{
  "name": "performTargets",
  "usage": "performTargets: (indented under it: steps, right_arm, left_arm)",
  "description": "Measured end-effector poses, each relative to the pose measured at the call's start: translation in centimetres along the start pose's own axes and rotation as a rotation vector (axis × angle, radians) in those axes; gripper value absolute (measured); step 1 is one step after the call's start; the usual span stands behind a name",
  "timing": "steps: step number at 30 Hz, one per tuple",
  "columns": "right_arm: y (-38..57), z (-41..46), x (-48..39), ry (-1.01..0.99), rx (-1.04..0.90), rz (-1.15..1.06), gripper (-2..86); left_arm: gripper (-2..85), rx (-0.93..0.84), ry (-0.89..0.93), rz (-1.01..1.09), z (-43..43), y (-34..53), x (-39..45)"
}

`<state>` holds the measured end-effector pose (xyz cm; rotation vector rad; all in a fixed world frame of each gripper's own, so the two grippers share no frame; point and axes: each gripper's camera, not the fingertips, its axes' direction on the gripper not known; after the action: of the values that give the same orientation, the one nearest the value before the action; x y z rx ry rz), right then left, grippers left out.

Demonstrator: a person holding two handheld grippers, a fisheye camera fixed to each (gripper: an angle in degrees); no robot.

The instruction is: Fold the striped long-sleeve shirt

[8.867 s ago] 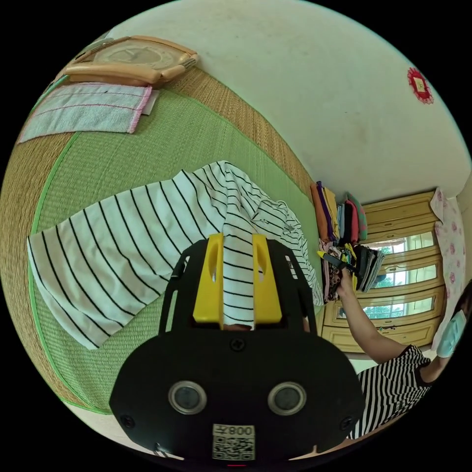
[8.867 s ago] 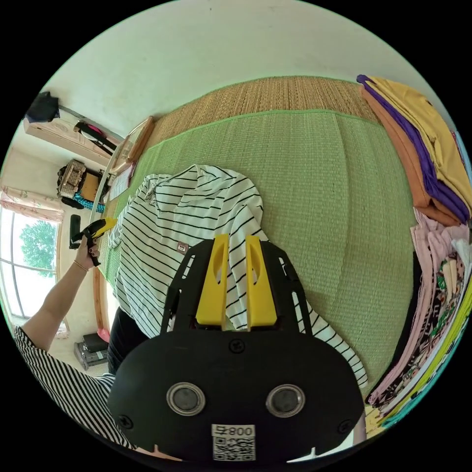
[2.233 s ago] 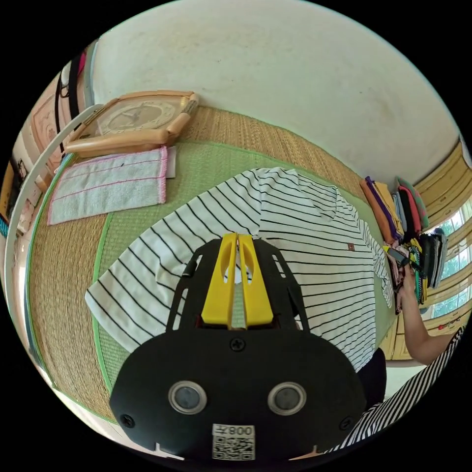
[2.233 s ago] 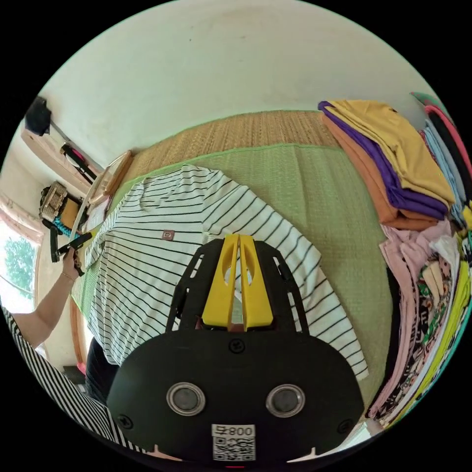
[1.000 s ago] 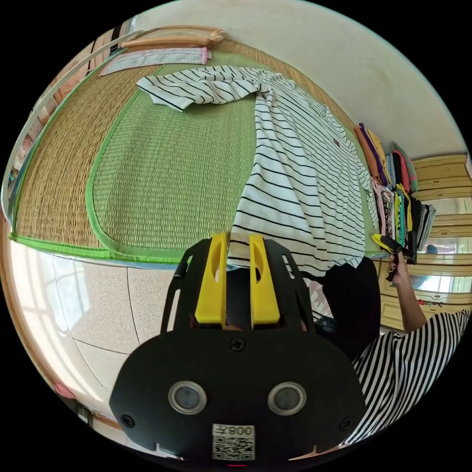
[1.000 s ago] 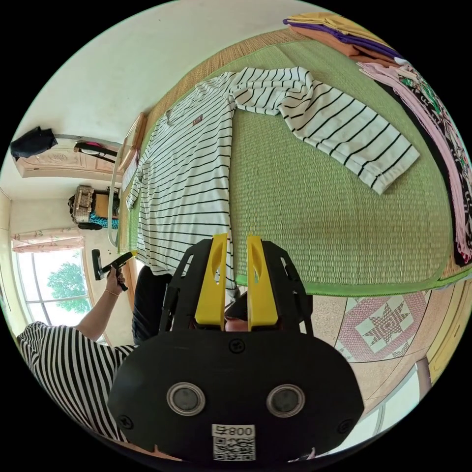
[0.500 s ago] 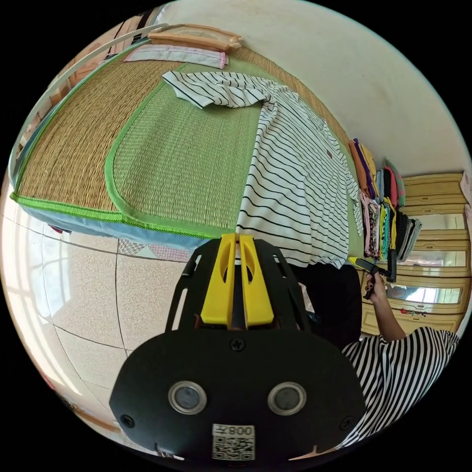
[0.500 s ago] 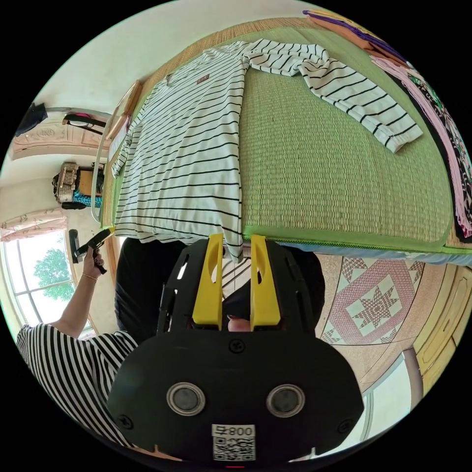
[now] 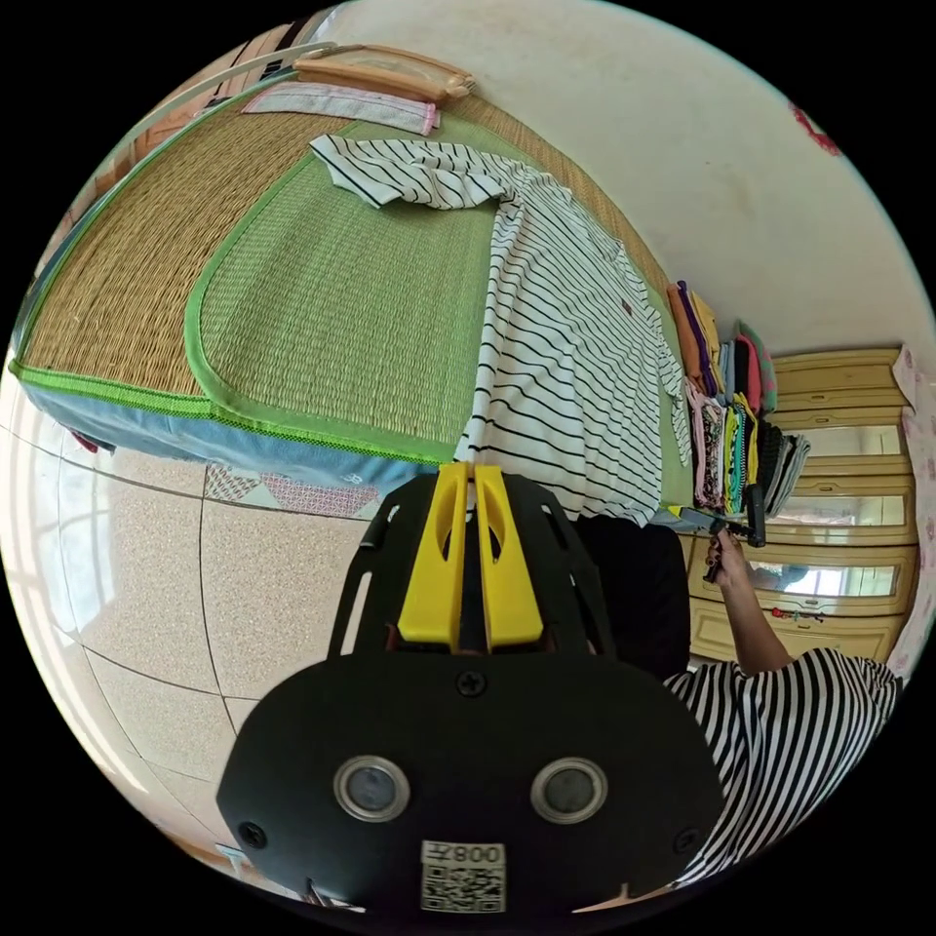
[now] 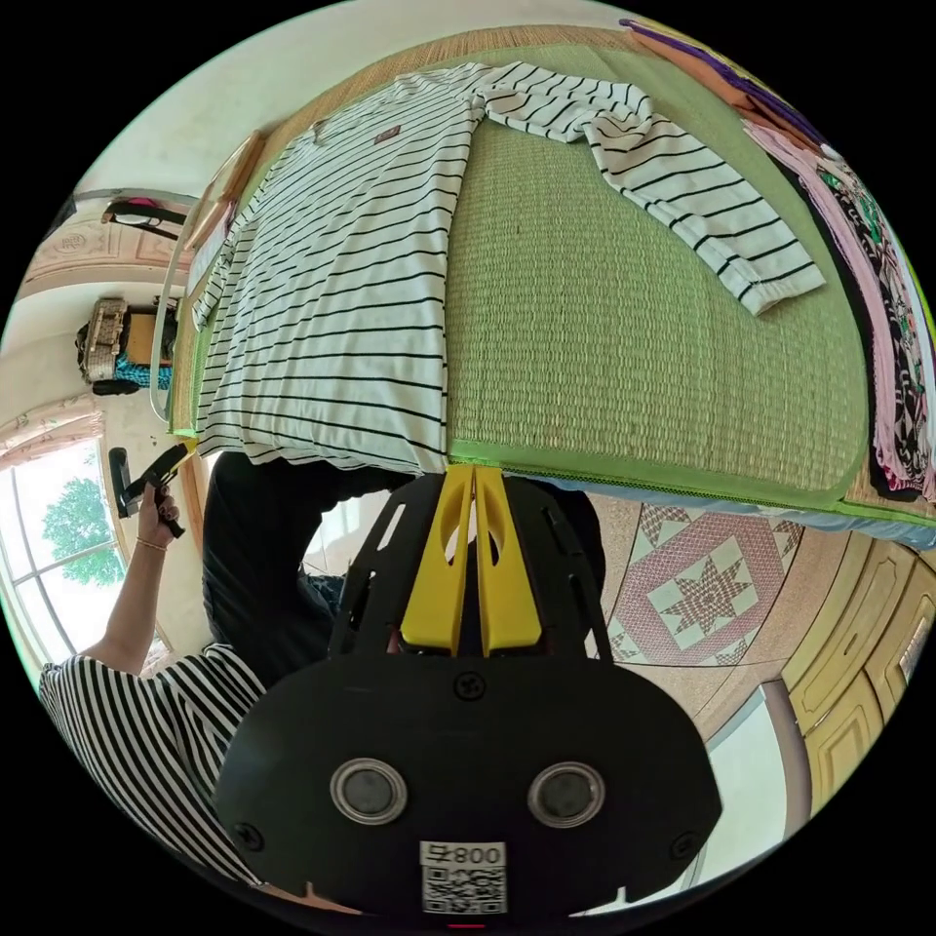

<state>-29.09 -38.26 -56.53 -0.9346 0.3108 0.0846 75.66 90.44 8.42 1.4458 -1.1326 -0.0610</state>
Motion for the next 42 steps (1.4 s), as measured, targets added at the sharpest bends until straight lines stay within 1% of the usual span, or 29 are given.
performTargets:
  steps: [4, 6, 8, 11, 15, 20, 30, 33, 37, 42]
  right_arm:
    - [0.4, -1.8, 1.0, -0.038, 0.031, -0.012, 1.5]
    - [0.5, -1.2, 1.3, -0.089, 0.022, -0.011, 2.8]
    - [0.7, 0.6, 1.2, -0.151, -0.007, -0.008, 7.4]
    - [0.7, 2.6, 0.6, -0.155, -0.035, -0.007, 8.2]
    - [-0.1, 3.6, 1.2, -0.164, -0.032, 0.029, 6.9]
    - [-0.8, 4.4, 0.9, -0.153, -0.058, 0.017, 1.3]
    - [1.7, -0.5, 3.0, -0.168, -0.015, -0.008, 0.4]
    - [1.8, 0.6, 3.8, -0.124, -0.055, 0.005, 0.3]
    - [1.6, 2.0, 5.2, -0.154, -0.073, 0.051, 0.3]
    - [2.0, 2.7, 5.4, -0.141, -0.083, 0.046, 0.4]
  left_arm:
    - [0.9, 0.019, 0.044, -0.008, -1.3, 1.1, -0.2]
    - [0.9, 0.02, 0.044, -0.02, -1.8, 1.5, -0.5]
    - [0.9, 0.02, 0.052, -0.031, -2.1, 1.5, -0.7]
    - [0.8, 0.015, 0.042, -0.025, -2.7, 1.3, -0.2]
    - [0.8, -0.005, 0.011, -0.003, -3.4, 0.7, 0.8]
    - [0.9, -0.01, 0.001, 0.001, -4.2, 0.0, 1.7]
    - [0.9, -0.003, 0.029, 0.0, -6.2, -0.1, 3.9]
    - [1.0, -0.031, 0.022, -0.035, -5.2, -0.4, 4.0]
    - [1.2, -0.058, -0.01, -0.056, -4.2, -1.2, 5.1]
    - [1.6, -0.078, -0.04, -0.049, -3.9, -2.8, 7.9]
